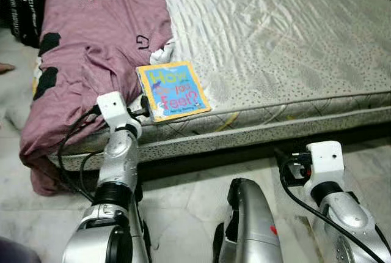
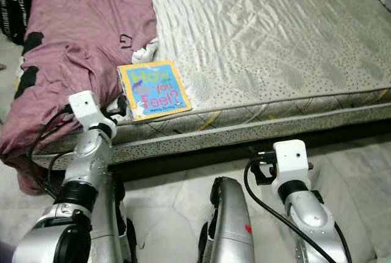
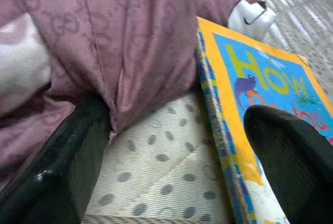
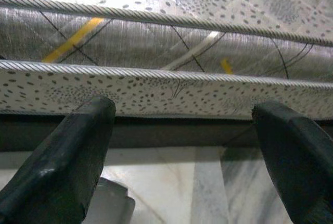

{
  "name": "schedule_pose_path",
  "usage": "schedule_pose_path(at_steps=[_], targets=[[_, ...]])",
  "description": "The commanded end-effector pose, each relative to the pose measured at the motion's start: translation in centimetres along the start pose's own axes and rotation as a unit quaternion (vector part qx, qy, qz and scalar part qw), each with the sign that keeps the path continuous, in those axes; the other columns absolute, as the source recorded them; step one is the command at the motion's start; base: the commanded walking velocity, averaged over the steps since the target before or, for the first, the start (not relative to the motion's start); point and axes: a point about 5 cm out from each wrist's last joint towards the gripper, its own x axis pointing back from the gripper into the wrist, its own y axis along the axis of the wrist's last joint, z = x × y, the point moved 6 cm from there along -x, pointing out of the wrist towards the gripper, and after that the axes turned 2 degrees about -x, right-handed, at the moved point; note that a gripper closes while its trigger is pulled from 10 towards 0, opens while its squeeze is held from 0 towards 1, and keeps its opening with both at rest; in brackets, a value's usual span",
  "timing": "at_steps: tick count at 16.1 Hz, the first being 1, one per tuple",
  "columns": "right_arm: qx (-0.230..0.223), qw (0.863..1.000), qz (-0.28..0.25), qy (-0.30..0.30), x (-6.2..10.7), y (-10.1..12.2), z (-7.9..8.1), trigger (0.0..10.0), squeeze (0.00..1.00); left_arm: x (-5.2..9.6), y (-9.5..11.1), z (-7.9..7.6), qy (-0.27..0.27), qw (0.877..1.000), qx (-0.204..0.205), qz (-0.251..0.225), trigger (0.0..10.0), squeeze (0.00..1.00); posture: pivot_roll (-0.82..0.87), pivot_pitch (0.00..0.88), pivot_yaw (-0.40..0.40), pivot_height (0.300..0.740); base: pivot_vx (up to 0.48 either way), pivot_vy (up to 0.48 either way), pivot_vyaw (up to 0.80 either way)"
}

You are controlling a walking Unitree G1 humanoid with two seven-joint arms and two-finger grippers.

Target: Clean up the room

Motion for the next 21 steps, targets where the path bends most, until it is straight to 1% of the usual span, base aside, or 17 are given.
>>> schedule_pose_path(at_steps=[1, 2, 3, 4, 6, 7, 8, 9, 10, 11, 12, 14, 15, 17, 20, 21], targets=[[-0.005, 1.000, 0.009, -0.003, 0.6, -0.5, -0.1, 10.0, 0.00, 0.6, -0.9, -0.3, -0.003, 1.000, -0.012, 0.004, 10.0, 0.00, -0.17, 0.241, -0.066, 0.497, 0.000, 0.000, 0.00], [-0.005, 1.000, 0.010, -0.003, 0.6, -0.5, -0.1, 10.0, 0.00, 0.8, -1.0, -0.2, 0.005, 1.000, -0.012, 0.003, 10.0, 0.00, -0.16, 0.237, -0.065, 0.497, 0.000, 0.000, 0.00], [-0.006, 1.000, 0.008, -0.002, 0.4, -0.4, 0.0, 10.0, 0.00, 1.2, -1.0, -0.6, -0.002, 1.000, -0.015, -0.005, 10.0, 0.00, -0.16, 0.232, -0.064, 0.497, 0.000, 0.000, 0.00], [-0.009, 1.000, 0.007, 0.000, 0.2, -0.5, 0.1, 10.0, 0.00, 2.1, -1.0, -2.0, -0.035, 0.999, -0.031, -0.016, 10.0, 0.00, -0.15, 0.227, -0.061, 0.497, 0.000, 0.000, 0.00], [-0.011, 1.000, 0.007, 0.001, 0.0, -0.5, 0.2, 10.0, 0.00, 2.8, -0.9, -3.4, -0.067, 0.997, -0.042, -0.027, 10.0, 0.00, -0.14, 0.223, -0.058, 0.497, 0.000, 0.000, 0.00], [-0.013, 1.000, 0.005, 0.002, -0.3, -0.4, 0.3, 10.0, 0.00, 3.4, -0.6, -4.2, -0.090, 0.994, -0.050, -0.041, 10.0, 0.00, -0.13, 0.220, -0.055, 0.497, 0.000, 0.000, 0.00], [-0.015, 1.000, 0.005, 0.003, -0.4, -0.4, 0.4, 10.0, 0.00, 3.9, -0.2, -4.7, -0.103, 0.991, -0.059, -0.054, 10.0, 0.00, -0.13, 0.217, -0.054, 0.497, 0.000, 0.000, 0.00], [-0.016, 1.000, 0.004, 0.003, -0.6, -0.4, 0.5, 10.0, 0.00, 4.1, 0.0, -4.6, -0.104, 0.991, -0.062, -0.059, 10.0, 0.00, -0.13, 0.213, -0.053, 0.497, 0.000, 0.000, 0.00], [-0.017, 1.000, 0.003, 0.004, -0.7, -0.4, 0.5, 10.0, 0.00, 4.1, 0.0, -4.3, -0.095, 0.992, -0.061, -0.057, 10.0, 0.00, -0.13, 0.213, -0.053, 0.497, 0.000, 0.000, 0.00], [-0.017, 1.000, 0.002, 0.003, -0.8, -0.3, 0.6, 10.0, 0.00, 3.8, -0.5, -3.2, -0.070, 0.996, -0.046, -0.043, 10.0, 0.00, -0.13, 0.207, -0.051, 0.497, 0.000, 0.000, 0.00], [-0.017, 1.000, 0.001, 0.003, -0.9, -0.3, 0.6, 10.0, 0.00, 3.6, -0.6, -2.6, -0.054, 0.998, -0.027, -0.034, 10.0, 0.00, -0.13, 0.207, -0.050, 0.497, 0.000, 0.000, 0.00], [-0.016, 1.000, -0.001, 0.001, -1.0, -0.2, 0.4, 10.0, 0.00, 3.2, -1.2, -1.5, -0.036, 0.999, -0.019, -0.019, 10.0, 0.00, -0.14, 0.203, -0.049, 0.497, 0.000, 0.000, 0.00], [-0.015, 1.000, -0.002, -0.001, -0.9, -0.2, 0.4, 10.0, 0.00, 2.8, -1.6, -1.2, -0.035, 0.999, -0.021, -0.007, 10.0, 0.00, -0.14, 0.205, -0.049, 0.497, 0.000, 0.000, 0.00], [-0.008, 1.000, -0.007, -0.001, -0.8, 0.1, 0.3, 10.0, 0.00, 1.2, -1.8, -0.3, -0.029, 0.999, -0.013, 0.015, 10.0, 0.00, -0.15, 0.205, -0.049, 0.497, 0.000, 0.000, 0.00], [-0.002, 1.000, -0.010, -0.003, -0.7, 0.3, 0.0, 10.0, 0.00, 0.2, -1.7, 0.0, -0.025, 0.999, -0.016, 0.029, 10.0, 0.00, -0.17, 0.199, -0.053, 0.497, 0.000, 0.000, 0.00], [0.001, 1.000, -0.018, -0.006, -0.9, 0.8, -0.1, 10.0, 0.00, -0.3, -2.7, 0.0, -0.019, 0.998, -0.008, 0.066, 10.0, 0.00, -0.17, 0.196, -0.054, 0.497, 0.000, 0.000, 0.00]])
